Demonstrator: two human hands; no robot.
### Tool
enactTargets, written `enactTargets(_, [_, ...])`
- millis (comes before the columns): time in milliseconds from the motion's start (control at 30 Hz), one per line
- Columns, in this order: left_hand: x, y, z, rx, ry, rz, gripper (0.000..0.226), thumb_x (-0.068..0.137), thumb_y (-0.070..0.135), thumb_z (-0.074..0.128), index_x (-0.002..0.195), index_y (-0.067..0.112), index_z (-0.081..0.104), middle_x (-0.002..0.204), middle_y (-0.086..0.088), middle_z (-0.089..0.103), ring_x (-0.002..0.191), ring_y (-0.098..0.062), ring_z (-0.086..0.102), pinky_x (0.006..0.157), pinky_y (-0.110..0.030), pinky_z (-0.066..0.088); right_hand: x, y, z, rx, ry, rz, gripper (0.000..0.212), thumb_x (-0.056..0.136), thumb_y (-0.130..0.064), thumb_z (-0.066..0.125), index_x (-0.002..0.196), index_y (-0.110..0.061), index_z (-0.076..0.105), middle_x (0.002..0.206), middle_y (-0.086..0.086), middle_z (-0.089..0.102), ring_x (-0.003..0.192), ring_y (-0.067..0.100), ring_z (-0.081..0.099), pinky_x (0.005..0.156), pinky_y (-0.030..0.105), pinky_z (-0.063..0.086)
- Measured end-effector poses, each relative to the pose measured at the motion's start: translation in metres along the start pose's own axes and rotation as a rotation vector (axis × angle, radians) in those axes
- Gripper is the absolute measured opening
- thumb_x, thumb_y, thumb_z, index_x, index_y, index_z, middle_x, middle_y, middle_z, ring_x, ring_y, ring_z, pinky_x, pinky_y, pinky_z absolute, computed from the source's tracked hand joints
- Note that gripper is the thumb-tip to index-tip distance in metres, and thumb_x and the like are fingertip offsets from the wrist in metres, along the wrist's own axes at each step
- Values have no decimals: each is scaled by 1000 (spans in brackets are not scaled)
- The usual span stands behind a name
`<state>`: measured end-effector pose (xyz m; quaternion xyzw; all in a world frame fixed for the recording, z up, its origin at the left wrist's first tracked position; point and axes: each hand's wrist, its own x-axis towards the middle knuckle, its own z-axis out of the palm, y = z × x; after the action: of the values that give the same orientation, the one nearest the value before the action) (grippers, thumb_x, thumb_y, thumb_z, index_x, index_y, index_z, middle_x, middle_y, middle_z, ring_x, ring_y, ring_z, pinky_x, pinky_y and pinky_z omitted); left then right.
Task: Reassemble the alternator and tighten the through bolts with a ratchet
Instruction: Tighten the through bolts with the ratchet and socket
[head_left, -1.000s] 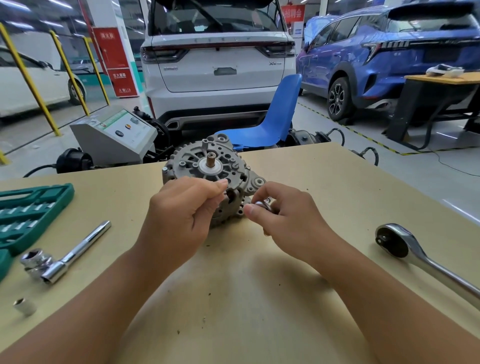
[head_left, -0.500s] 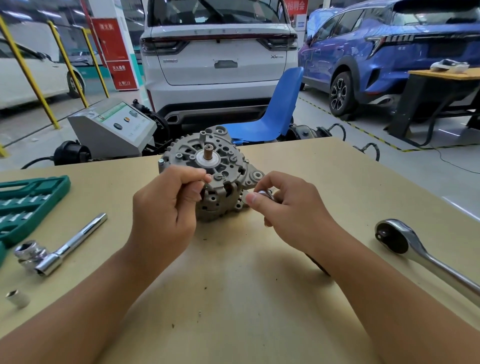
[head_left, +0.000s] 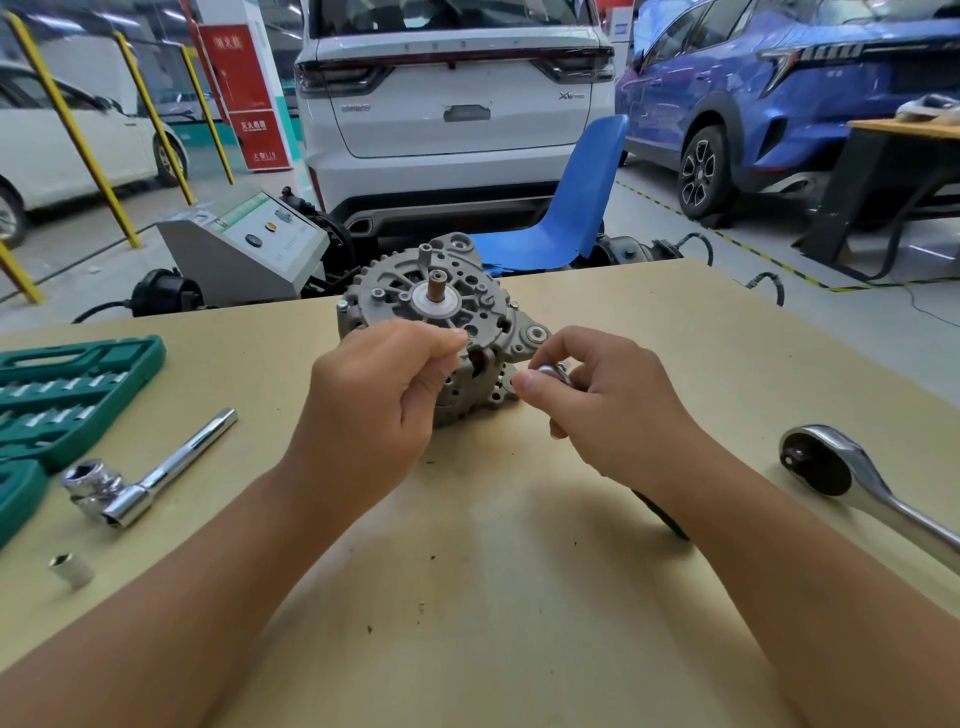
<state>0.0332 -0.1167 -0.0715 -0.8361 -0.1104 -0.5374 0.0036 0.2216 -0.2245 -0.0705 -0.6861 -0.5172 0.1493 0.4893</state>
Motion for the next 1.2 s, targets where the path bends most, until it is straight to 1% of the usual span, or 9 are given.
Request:
enactTargets(367, [6,4,-1,110,-30,67,5,93,-5,71,89,-5,75,73,-13,70,65,-30,67,57,-44,55,2,0,-5,21,40,101,10,90,-43,72,93,-37,65,73,1,69,39,2,52,36,16,38])
enactTargets(467, [5,4,1,117,-27,79,5,93,-4,72,90,-5,74,75,-13,72,67,-30,69,61,-44,56,4,2,-9,79,18,197,15,91,-42,71,103,-38,63,67,5,71,36,7,51,37,22,41])
enactTargets(533, [4,3,1,96,-11,53,5,94,-1,72,92,-5,75,81,-12,74,71,-27,70,67,-35,56,6,3,-11,137,-12,273,15,93,-40,70,106,-38,63,64,6,71,38,13,50,39,24,41])
enactTargets(600, [2,0,-1,72,18,6,6,94,0,72,97,-4,76,87,-11,76,76,-18,68,72,-21,54,8,2,-13,220,-26,355,11,94,-37,69,105,-36,65,62,7,71,40,16,48,40,24,41])
enactTargets(700, [-3,-2,-3,21,30,-44,7,94,-2,70,99,-4,75,88,-10,76,79,-12,66,73,-20,54,9,1,-15,274,1,419,4,95,-33,69,99,-31,69,61,7,71,41,16,47,41,24,40])
enactTargets(900, [3,-3,-10,-131,125,-163,9,101,2,60,105,8,65,92,-2,73,74,-1,65,65,-22,51,10,2,-16,290,65,402,13,96,-32,69,94,-19,71,60,6,70,40,15,47,40,24,40])
enactTargets(1000, [5,-6,-10,-143,70,-164,11,101,0,60,106,8,66,93,-2,73,74,-13,69,62,-31,55,10,2,-14,288,65,384,14,95,-32,69,92,-18,71,60,6,70,39,14,48,40,24,39])
enactTargets(1133, [2,-8,-8,-96,2,-131,12,99,-7,60,103,-1,71,92,-5,74,89,-5,70,77,-17,54,9,1,-11,262,61,348,13,94,-32,70,90,-20,71,61,6,71,38,15,48,39,24,40])
enactTargets(1200, [3,-9,-8,-87,-4,-112,13,99,-6,61,103,-1,72,92,-5,75,88,-7,71,78,-18,55,9,0,-10,257,56,326,13,94,-32,70,89,-20,70,61,7,71,38,15,48,39,24,40])
